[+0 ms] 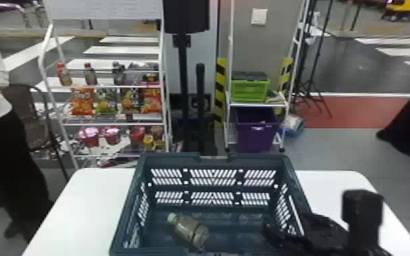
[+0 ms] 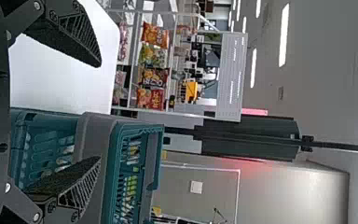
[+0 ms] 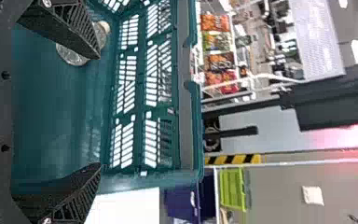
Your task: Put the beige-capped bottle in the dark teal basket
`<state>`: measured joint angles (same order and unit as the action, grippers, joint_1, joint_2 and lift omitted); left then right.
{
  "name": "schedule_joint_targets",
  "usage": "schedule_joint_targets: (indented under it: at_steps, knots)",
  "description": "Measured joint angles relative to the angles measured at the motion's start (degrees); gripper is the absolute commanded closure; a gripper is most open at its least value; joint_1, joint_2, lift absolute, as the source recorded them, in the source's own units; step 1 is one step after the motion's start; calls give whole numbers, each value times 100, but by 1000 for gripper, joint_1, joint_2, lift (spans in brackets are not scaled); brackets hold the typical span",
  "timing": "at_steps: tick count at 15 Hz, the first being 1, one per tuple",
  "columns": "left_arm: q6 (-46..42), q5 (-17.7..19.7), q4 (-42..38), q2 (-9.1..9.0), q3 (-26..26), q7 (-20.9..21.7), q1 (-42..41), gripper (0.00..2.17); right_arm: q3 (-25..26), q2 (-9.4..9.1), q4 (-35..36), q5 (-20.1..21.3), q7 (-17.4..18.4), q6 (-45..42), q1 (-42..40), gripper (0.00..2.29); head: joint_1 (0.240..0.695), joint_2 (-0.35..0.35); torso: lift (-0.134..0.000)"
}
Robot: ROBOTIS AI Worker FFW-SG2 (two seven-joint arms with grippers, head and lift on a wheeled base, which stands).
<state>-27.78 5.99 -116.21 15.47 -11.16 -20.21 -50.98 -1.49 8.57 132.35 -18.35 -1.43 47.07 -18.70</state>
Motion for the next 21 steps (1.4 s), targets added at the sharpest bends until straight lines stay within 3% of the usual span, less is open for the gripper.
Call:
schedule_joint_targets:
  at_steps: [5, 7, 10, 12, 14, 16, 18, 20, 21]
  knots:
    - [78, -55, -82, -12, -54, -62, -23, 184, 463, 12, -43, 67, -220, -2907, -1742, 49, 499, 0, 0]
    - [85, -220, -115, -27, -188, -286, -63, 184, 471, 45, -275, 158, -219, -4336, -2312, 49, 499, 0, 0]
    - [43, -603, -170, -58, -488, -825, -100, 184, 422, 273, -749, 70, -227, -5916, -2906, 49, 499, 0, 0]
    - [-5, -904, -139, -152, -662, -1063, -122, 184, 382, 416, -1100, -56, -320, -6701, -3164, 53, 499, 0, 0]
    - [-144, -1212, 41, -355, -763, -1092, -140, 184, 442, 467, -1394, -164, -635, -7277, -3355, 56, 499, 0, 0]
    - [-747, -1412, 453, -574, -771, -1060, -121, 181, 588, 409, -1546, -197, -993, -7510, -3498, 56, 499, 0, 0]
    - [-1229, -1473, 675, -603, -764, -1004, -166, 181, 662, 327, -1590, -146, -1094, -7619, -3630, 60, 499, 0, 0]
    - [-1339, -1379, 731, -412, -756, -957, -176, 181, 784, 74, -1596, -30, -1436, -7800, -3804, 66, 499, 0, 0]
    - [-1356, -1266, 706, -234, -775, -979, -177, 181, 894, -125, -1595, -1, -1668, -7900, -3911, 66, 499, 0, 0]
